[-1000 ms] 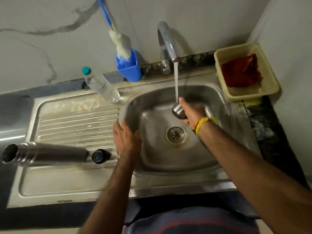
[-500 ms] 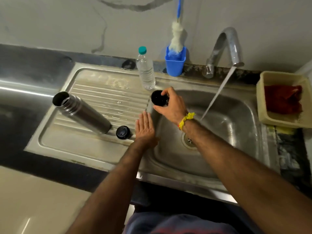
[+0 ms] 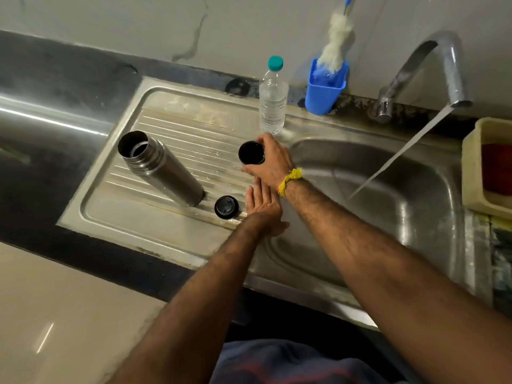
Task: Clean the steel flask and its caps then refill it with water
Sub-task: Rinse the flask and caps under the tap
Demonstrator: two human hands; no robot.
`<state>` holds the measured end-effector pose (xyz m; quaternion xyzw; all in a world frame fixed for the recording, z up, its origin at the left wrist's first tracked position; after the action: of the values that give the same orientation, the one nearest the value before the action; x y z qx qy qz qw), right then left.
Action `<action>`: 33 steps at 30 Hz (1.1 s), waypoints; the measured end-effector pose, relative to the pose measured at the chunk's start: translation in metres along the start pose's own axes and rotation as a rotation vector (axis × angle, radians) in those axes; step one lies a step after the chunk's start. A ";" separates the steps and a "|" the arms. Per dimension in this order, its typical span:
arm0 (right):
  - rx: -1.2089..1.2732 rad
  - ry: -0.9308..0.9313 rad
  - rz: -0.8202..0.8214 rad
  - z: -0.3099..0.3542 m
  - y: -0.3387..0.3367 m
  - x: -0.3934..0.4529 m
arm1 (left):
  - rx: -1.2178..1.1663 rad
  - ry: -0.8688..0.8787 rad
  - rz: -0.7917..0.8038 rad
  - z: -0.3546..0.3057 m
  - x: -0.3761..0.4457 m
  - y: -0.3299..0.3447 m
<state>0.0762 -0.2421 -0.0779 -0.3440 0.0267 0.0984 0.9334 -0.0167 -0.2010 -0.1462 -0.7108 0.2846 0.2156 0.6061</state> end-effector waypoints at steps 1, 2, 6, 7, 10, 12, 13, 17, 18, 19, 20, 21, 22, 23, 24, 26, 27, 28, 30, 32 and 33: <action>0.001 0.003 -0.002 0.000 -0.001 0.000 | 0.006 0.000 -0.001 -0.001 0.000 0.000; 0.002 0.008 -0.006 -0.001 -0.003 -0.002 | 0.012 0.000 -0.001 -0.001 0.000 0.000; 0.099 0.065 -0.086 -0.009 -0.011 -0.013 | 0.015 -0.013 -0.022 -0.003 0.000 0.002; 0.129 0.081 -0.121 -0.013 -0.015 -0.017 | 0.010 -0.014 -0.038 -0.003 -0.001 0.002; 0.160 0.131 -0.228 -0.023 -0.026 -0.036 | -0.011 -0.004 -0.085 -0.004 -0.003 0.001; 0.181 0.173 -0.290 -0.034 -0.032 -0.055 | -0.028 0.006 -0.088 -0.004 -0.007 0.000; 0.186 0.198 -0.310 -0.042 -0.034 -0.065 | -0.032 0.011 -0.091 -0.004 -0.009 -0.001; 0.192 0.308 -0.377 -0.078 -0.050 -0.105 | -0.043 0.013 -0.104 -0.005 -0.013 0.000; 0.184 0.329 -0.400 -0.084 -0.059 -0.113 | -0.043 0.002 -0.115 -0.005 -0.013 -0.002; 0.182 0.349 -0.423 -0.090 -0.068 -0.121 | -0.037 -0.014 -0.119 -0.007 -0.013 -0.004; 0.179 0.364 -0.442 -0.094 -0.077 -0.127 | -0.038 -0.036 -0.122 -0.010 -0.014 -0.007; 0.177 0.371 -0.463 -0.099 -0.085 -0.132 | -0.052 -0.062 -0.127 -0.013 -0.015 -0.010; 0.176 0.381 -0.485 -0.104 -0.092 -0.138 | -0.082 -0.083 -0.137 -0.018 -0.017 -0.015; 0.187 0.390 -0.507 -0.109 -0.098 -0.143 | -0.114 -0.094 -0.155 -0.022 -0.018 -0.021; 0.203 0.405 -0.525 -0.113 -0.103 -0.149 | -0.140 -0.090 -0.186 -0.029 -0.019 -0.028; 0.231 0.414 -0.562 -0.119 -0.111 -0.160 | -0.186 -0.013 -0.300 -0.047 -0.018 -0.042; 0.237 0.411 -0.589 -0.124 -0.115 -0.165 | -0.244 0.064 -0.354 -0.062 -0.018 -0.053; 0.242 0.407 -0.614 -0.128 -0.120 -0.171 | -0.347 0.136 -0.396 -0.075 -0.017 -0.064; 0.243 0.405 -0.664 -0.137 -0.133 -0.182 | -0.564 0.249 -0.460 -0.105 -0.012 -0.089; 0.227 0.410 -0.714 -0.145 -0.149 -0.192 | -0.692 0.317 -0.477 -0.132 0.000 -0.116; 0.218 0.416 -0.732 -0.148 -0.157 -0.195 | -0.742 0.349 -0.462 -0.146 0.008 -0.127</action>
<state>-0.0806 -0.4873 -0.0681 -0.2428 0.1005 -0.3139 0.9124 0.0687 -0.3325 -0.0322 -0.9498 0.1202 0.0396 0.2862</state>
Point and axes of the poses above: each hand's wrist, its own x-axis towards the middle knuckle, its own y-axis out of the palm, z = x × y, the point moved 5 cm from there along x, towards the middle knuckle
